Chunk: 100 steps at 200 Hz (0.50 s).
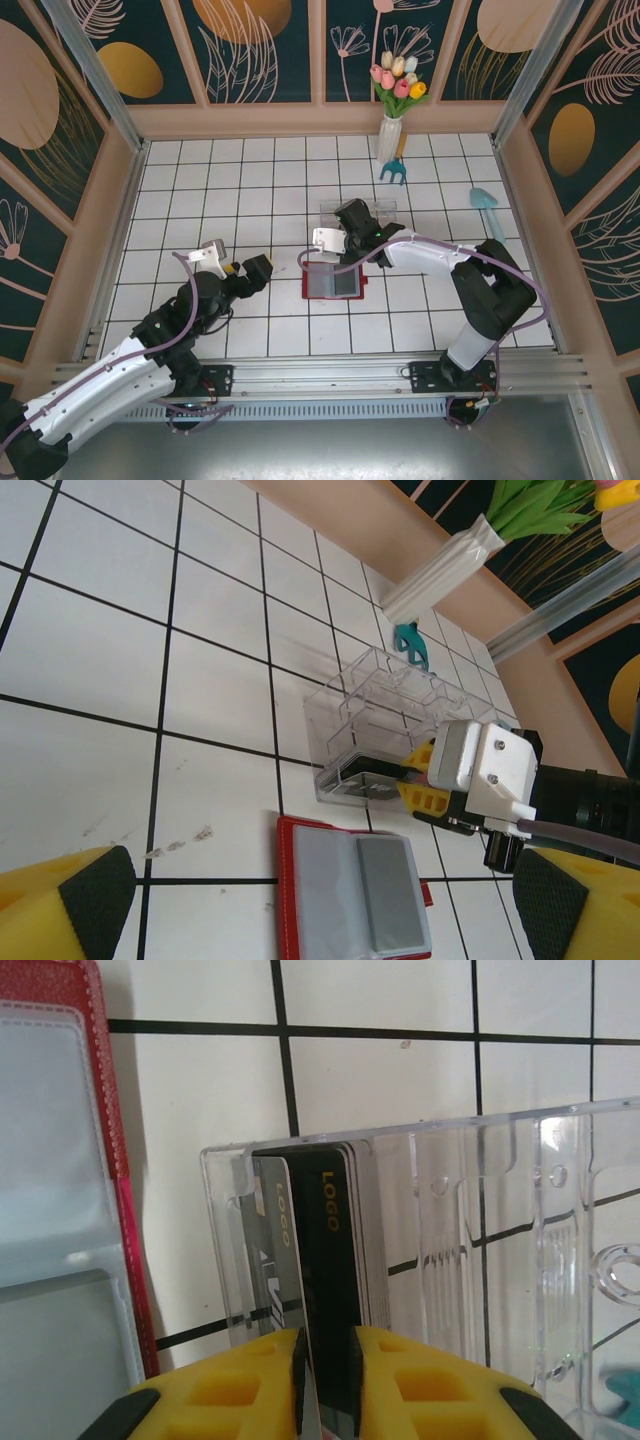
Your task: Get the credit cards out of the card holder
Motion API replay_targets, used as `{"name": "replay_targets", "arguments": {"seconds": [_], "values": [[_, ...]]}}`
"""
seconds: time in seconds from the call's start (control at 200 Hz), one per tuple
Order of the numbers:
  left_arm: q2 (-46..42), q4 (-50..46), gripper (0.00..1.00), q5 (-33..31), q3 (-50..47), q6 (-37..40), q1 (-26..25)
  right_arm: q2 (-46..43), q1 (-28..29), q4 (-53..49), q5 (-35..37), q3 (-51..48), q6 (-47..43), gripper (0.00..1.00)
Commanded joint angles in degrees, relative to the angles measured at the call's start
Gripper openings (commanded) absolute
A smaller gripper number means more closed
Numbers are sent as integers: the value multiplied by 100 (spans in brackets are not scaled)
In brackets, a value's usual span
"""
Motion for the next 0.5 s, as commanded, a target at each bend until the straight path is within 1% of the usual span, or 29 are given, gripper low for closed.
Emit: {"name": "replay_targets", "arguments": {"seconds": [0.0, 0.29, 0.495], "values": [[-69, 19, 98, -61, -64, -24, 43, -52, -35, 203, 140, 138, 128, 22], [-142, 9, 99, -60, -97, -31, 45, 146, -30, 414, 426, 224, 255, 23], [-176, -42, 98, -53, -91, -9, 41, 220, -34, 402, 439, 326, 398, 22]]}}
